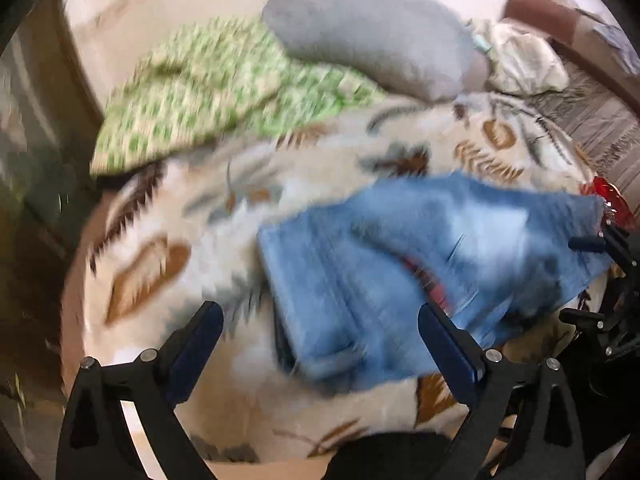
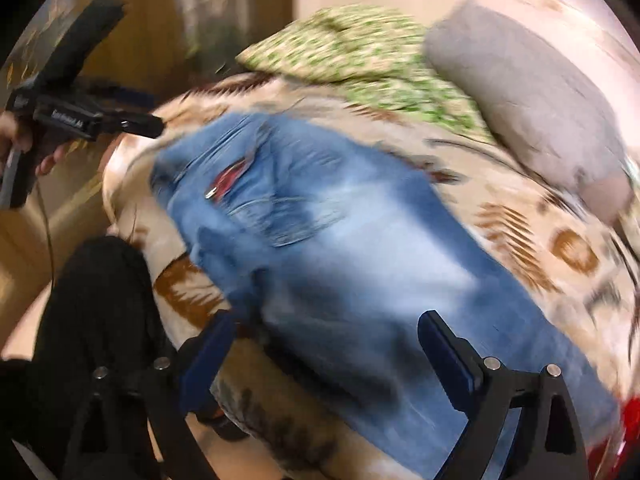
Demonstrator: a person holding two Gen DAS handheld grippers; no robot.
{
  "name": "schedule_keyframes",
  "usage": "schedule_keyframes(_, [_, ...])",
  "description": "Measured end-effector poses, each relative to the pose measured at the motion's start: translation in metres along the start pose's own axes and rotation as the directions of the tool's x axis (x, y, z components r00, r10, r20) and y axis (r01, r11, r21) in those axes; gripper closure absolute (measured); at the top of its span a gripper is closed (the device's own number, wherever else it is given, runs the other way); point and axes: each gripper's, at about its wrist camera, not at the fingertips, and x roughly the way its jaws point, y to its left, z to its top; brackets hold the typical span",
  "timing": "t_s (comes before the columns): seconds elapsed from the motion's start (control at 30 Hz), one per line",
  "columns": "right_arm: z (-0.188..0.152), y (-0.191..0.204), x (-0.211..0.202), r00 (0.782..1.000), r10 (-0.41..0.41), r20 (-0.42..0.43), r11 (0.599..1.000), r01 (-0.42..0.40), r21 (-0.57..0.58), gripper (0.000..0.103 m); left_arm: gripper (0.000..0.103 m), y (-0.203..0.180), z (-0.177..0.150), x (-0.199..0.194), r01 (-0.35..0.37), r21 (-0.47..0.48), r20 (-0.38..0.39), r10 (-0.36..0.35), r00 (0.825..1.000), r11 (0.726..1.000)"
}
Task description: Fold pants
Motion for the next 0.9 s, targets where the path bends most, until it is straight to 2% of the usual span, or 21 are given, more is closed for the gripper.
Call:
schedule_keyframes(0.13, [-0.026, -0.035, -0.032, 0.998, -0.055, 0.027, 0.975, 0.048, 0.216, 0.009, 0.004, -0.048, 0.030, -0.003, 0.085, 0.137, 0.047, -0.093, 0.995, 0.987])
schedule_keyframes(0.2, [-0.043, -0.052, -0.048, 0.997, -0.069, 0.043, 0.942, 0.051, 0.331, 0.009, 0.004, -0.080, 0.045, 0.003, 0.141, 0.222, 0.054, -0.157, 0.986, 0.965])
schedule_keyframes(0.27, [-0.070, -0.070, -0.068, 0.991, -0.116, 0.062, 0.887, 0.075, 0.456, 0.009, 0.004, -0.109, 0.058, 0.010, 0.199, 0.295, 0.045, -0.222, 0.974, 0.935])
schedule_keyframes(0.4, [-0.113, -0.097, -0.095, 0.969, -0.248, 0.016, 0.760, 0.184, 0.623, 0.009, 0.004, -0.177, 0.083, 0.033, 0.317, 0.444, -0.012, -0.348, 0.937, 0.838])
schedule_keyframes(0.43, [-0.128, -0.105, -0.100, 0.959, -0.283, -0.011, 0.706, 0.216, 0.674, 0.009, 0.004, -0.193, 0.087, 0.038, 0.343, 0.471, -0.029, -0.374, 0.927, 0.813])
schedule_keyframes(0.47, [-0.137, -0.111, -0.104, 0.955, -0.295, -0.019, 0.675, 0.222, 0.704, 0.009, 0.004, -0.207, 0.091, 0.042, 0.368, 0.495, -0.042, -0.401, 0.915, 0.787])
schedule_keyframes(0.5, [-0.148, -0.118, -0.110, 0.950, -0.310, -0.028, 0.632, 0.228, 0.740, 0.009, 0.004, -0.222, 0.095, 0.047, 0.392, 0.524, -0.059, -0.426, 0.903, 0.756])
schedule_keyframes(0.53, [-0.160, -0.126, -0.115, 0.940, -0.338, -0.043, 0.573, 0.242, 0.783, 0.009, 0.004, -0.236, 0.098, 0.051, 0.411, 0.551, -0.074, -0.448, 0.891, 0.726])
schedule_keyframes(0.57, [-0.168, -0.131, -0.120, 0.933, -0.357, -0.047, 0.535, 0.246, 0.808, 0.010, 0.004, -0.249, 0.102, 0.054, 0.425, 0.576, -0.085, -0.466, 0.881, 0.698])
schedule_keyframes(0.63, [-0.185, -0.144, -0.129, 0.916, -0.396, -0.062, 0.451, 0.253, 0.856, 0.012, 0.004, -0.274, 0.107, 0.060, 0.438, 0.621, -0.103, -0.486, 0.868, 0.650])
schedule_keyframes(0.7, [-0.194, -0.156, -0.130, 0.914, -0.400, -0.064, 0.407, 0.240, 0.882, 0.019, 0.004, -0.290, 0.110, 0.063, 0.459, 0.649, -0.128, -0.508, 0.852, 0.606])
schedule_keyframes(0.73, [-0.198, -0.162, -0.128, 0.914, -0.399, -0.069, 0.385, 0.235, 0.892, 0.019, 0.004, -0.296, 0.111, 0.064, 0.467, 0.656, -0.138, -0.513, 0.847, 0.593])
schedule_keyframes(0.83, [-0.208, -0.177, -0.115, 0.923, -0.377, -0.081, 0.344, 0.221, 0.913, 0.027, 0.004, -0.314, 0.113, 0.067, 0.473, 0.685, -0.164, -0.515, 0.841, 0.554])
schedule_keyframes(0.9, [-0.213, -0.184, -0.103, 0.938, -0.344, -0.055, 0.324, 0.173, 0.930, 0.032, 0.004, -0.325, 0.115, 0.069, 0.472, 0.709, -0.180, -0.512, 0.840, 0.524])
